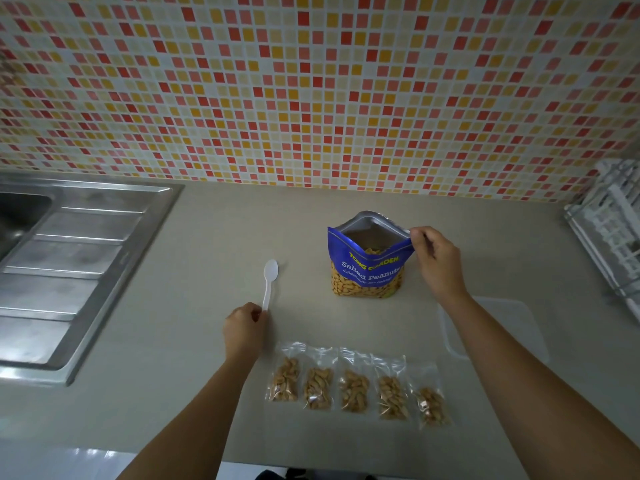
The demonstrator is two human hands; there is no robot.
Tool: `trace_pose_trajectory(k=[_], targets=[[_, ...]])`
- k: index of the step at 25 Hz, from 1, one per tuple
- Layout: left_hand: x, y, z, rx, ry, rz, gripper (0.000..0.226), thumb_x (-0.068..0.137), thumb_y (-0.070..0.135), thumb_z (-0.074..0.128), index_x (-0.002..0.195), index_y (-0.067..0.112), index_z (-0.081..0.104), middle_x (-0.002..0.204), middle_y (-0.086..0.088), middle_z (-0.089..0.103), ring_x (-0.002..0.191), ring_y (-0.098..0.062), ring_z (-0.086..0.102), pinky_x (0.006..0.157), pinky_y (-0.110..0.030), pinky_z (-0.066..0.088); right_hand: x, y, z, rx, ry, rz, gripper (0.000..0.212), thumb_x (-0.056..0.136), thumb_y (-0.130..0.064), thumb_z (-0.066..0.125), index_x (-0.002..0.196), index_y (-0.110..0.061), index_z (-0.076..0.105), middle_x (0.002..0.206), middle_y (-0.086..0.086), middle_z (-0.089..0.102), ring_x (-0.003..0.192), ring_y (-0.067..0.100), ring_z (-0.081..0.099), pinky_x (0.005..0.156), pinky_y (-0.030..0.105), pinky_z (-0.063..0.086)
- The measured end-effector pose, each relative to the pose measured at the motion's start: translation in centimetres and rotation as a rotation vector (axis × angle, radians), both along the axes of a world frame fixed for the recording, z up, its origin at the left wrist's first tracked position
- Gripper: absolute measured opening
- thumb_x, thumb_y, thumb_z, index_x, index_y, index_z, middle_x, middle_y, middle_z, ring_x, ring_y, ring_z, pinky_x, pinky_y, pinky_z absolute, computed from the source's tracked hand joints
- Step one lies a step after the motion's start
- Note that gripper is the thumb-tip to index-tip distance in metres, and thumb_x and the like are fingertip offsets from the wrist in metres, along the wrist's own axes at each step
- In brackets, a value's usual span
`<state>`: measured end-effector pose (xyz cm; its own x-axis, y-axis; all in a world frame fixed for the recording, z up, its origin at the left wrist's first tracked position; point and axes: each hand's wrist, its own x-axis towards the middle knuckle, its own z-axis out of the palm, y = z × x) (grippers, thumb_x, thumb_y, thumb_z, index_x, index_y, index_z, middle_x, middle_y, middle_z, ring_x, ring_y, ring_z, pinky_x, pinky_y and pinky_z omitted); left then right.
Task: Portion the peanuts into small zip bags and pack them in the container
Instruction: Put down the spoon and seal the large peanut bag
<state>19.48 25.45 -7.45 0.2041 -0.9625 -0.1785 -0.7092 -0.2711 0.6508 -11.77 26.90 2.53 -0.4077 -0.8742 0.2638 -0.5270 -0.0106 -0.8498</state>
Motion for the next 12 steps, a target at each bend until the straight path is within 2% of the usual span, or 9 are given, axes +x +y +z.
trace_pose_trajectory(k=[4, 7, 10, 12], targets=[[-0.03, 0.10, -0.37, -0.052, -0.122, -0.071, 0.020, 0.090, 0.017, 0.053, 0.093, 0.003, 0.067, 0.089, -0.014, 0.064, 0.079, -0.029, 0.056, 0.066, -0.029, 0.036, 0.06, -0.02, 0.23, -0.001, -0.001, -0.006, 0.020, 0.095, -0.017, 0.050, 0.094, -0.005, 0.066, 0.074, -0.002, 0.060, 0.064, -0.014, 0.053, 0.061, 0.003, 0.036], [0.10, 0.01, -0.71, -0.089, -0.161, -0.092, 0.021, 0.090, 0.014, 0.052, 0.093, 0.000, 0.067, 0.086, -0.017, 0.063, 0.077, -0.033, 0.056, 0.064, -0.029, 0.034, 0.01, 0.09, 0.35, 0.009, 0.010, 0.002, 0.020, 0.095, -0.018, 0.050, 0.094, -0.007, 0.066, 0.074, -0.002, 0.060, 0.063, -0.013, 0.053, 0.060, 0.003, 0.036], [0.38, 0.01, -0.77, -0.104, -0.171, -0.119, 0.021, 0.090, 0.012, 0.052, 0.095, -0.001, 0.068, 0.085, -0.018, 0.063, 0.078, -0.035, 0.058, 0.064, -0.030, 0.035, -0.19, 0.09, 0.20, 0.014, 0.006, 0.011, 0.021, 0.095, -0.019, 0.049, 0.094, -0.007, 0.066, 0.070, -0.009, 0.059, 0.062, -0.013, 0.052, 0.059, 0.004, 0.036], [0.24, 0.18, -0.14, -0.111, -0.173, -0.100, 0.025, 0.090, 0.017, 0.055, 0.103, -0.002, 0.065, 0.094, -0.020, 0.062, 0.087, -0.039, 0.060, 0.070, -0.035, 0.041, -0.19, 0.09, 0.16, 0.020, -0.003, 0.018, 0.022, 0.096, -0.020, 0.049, 0.096, -0.006, 0.066, 0.071, -0.009, 0.059, 0.063, -0.013, 0.053, 0.059, 0.004, 0.037]])
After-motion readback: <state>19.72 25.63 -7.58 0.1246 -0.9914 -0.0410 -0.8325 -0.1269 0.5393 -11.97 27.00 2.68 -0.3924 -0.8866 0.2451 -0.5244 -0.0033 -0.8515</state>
